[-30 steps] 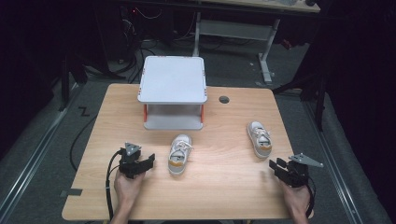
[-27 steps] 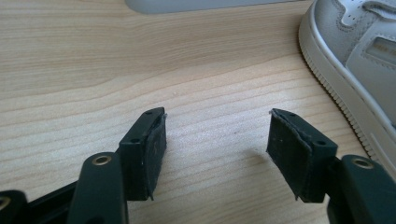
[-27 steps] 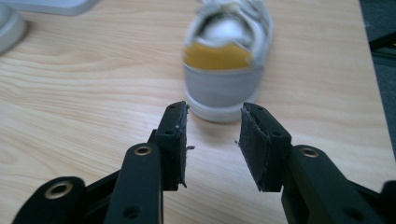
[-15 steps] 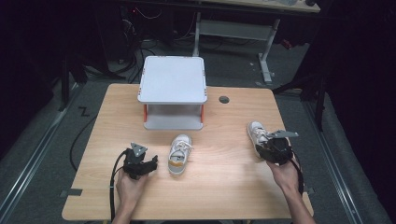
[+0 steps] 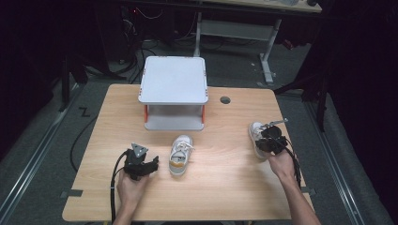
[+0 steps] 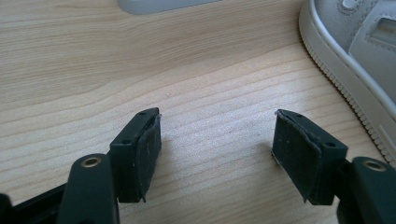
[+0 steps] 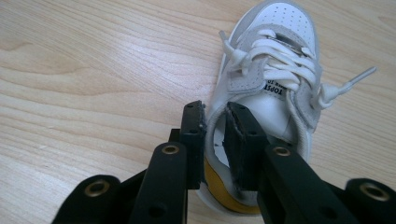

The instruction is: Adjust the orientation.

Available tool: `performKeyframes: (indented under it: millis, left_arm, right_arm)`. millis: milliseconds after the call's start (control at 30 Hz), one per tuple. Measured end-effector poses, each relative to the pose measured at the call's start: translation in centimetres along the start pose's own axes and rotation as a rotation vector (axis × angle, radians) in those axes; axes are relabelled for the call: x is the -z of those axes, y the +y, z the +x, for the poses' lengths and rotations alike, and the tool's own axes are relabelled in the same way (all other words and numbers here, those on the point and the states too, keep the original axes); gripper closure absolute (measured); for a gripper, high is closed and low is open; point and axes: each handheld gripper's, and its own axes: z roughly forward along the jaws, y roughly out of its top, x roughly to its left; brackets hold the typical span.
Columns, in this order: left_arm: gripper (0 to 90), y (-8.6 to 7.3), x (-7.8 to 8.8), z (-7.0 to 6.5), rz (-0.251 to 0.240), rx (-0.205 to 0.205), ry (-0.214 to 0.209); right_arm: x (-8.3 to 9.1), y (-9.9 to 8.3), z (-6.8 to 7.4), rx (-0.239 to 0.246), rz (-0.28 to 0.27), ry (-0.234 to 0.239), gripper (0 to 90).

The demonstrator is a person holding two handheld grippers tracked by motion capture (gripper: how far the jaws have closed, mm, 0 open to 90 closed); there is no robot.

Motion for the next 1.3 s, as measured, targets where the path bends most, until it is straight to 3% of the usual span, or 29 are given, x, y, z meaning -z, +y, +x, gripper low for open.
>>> performKeyframes:
  millis: [133,233,467,767,1300]
  left_arm:
    - [32.8,0.0,0.0,0.0,-0.001,0.001,0.001]
    - [32.9,0.0,0.0,0.0,-0.001,0.001,0.001]
    - [32.9,0.0,0.0,0.0,-0.001,0.002,0.0]
    - [32.8,0.0,0.0,0.1,0.0,0.005,-0.003]
    - [32.8,0.0,0.0,0.1,0.0,0.007,-0.008]
  right_arm:
    - [0.0,0.3,0.1,-0.002,0.018,0.005,78.4]
    - [-0.1,0.4,-0.2,-0.012,0.026,0.034,77.2]
    - [-0.1,0.4,0.1,0.01,0.02,0.025,82.9]
    - [0.4,0.0,-0.4,0.009,-0.041,0.037,87.6]
    - [2.1,-0.5,-0.9,0.015,-0.087,0.088,88.1]
